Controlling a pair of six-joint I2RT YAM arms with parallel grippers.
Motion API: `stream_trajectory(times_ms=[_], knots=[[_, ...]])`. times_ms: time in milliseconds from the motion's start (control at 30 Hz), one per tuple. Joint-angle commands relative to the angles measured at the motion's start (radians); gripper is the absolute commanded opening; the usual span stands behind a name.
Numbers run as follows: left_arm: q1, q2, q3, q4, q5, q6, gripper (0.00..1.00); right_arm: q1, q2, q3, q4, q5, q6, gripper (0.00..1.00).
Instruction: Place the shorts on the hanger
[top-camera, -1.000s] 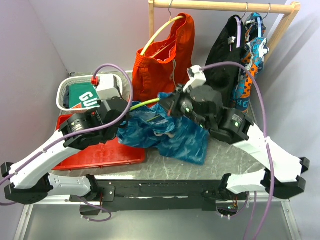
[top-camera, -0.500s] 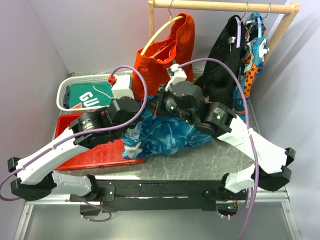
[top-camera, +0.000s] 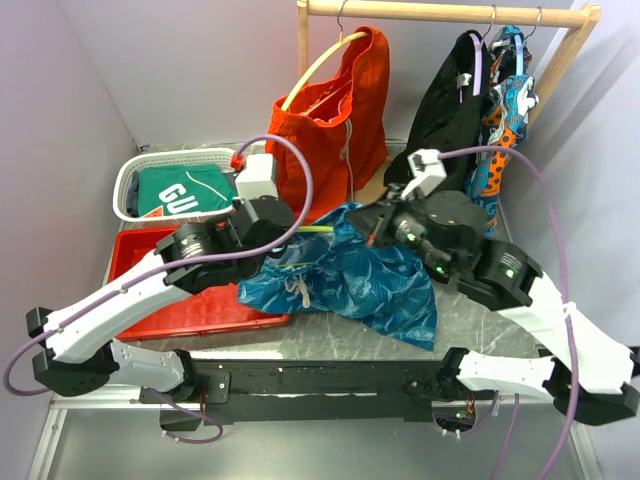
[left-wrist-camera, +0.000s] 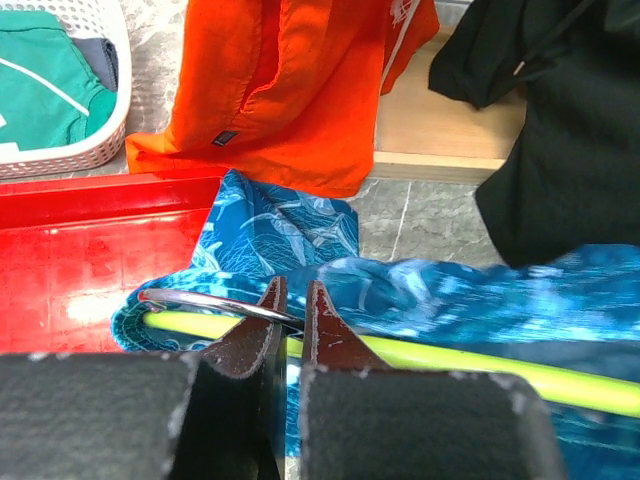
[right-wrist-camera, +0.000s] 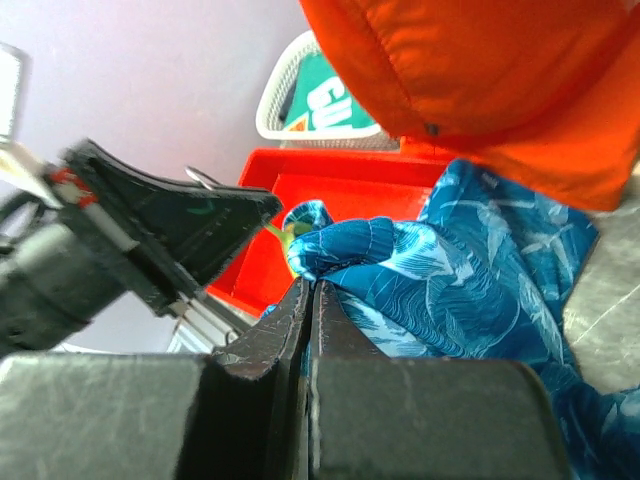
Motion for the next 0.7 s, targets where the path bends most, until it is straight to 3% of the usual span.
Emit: stream_trajectory(times_ms=[0, 133, 167, 233, 267, 367, 667], knots=[[-0.003, 0.001, 0.036, 0.064, -0.026, 0.018, 0.01, -0.025, -0.050, -0.013, 0.032, -0.005, -0.031, 0.00], [-0.004, 0.014, 0.070, 0.071, -0.012, 0.056, 0.01, -0.027, -0.062, -0.019, 0.030, -0.088, -0.139, 0.20], [-0.003, 0.018, 0.082, 0.069, -0.008, 0.077, 0.01, -0.027, -0.085, -0.024, 0.030, -0.103, -0.172, 0.40], [-0.004, 0.016, 0.084, 0.072, -0.001, 0.097, 0.01, -0.027, -0.110, -0.016, -0.002, -0.130, -0.277, 0.55], [-0.004, 0.012, 0.075, 0.078, 0.008, 0.125, 0.01, -0.027, -0.139, -0.013, -0.019, -0.134, -0.311, 0.67], [-0.004, -0.001, 0.061, 0.095, 0.041, 0.165, 0.01, -0.028, -0.202, -0.028, -0.071, -0.111, -0.417, 0.79], [-0.026, 0.045, 0.081, 0.072, 0.066, 0.271, 0.01, -0.007, -0.268, -0.109, -0.190, -0.211, -0.598, 0.80]])
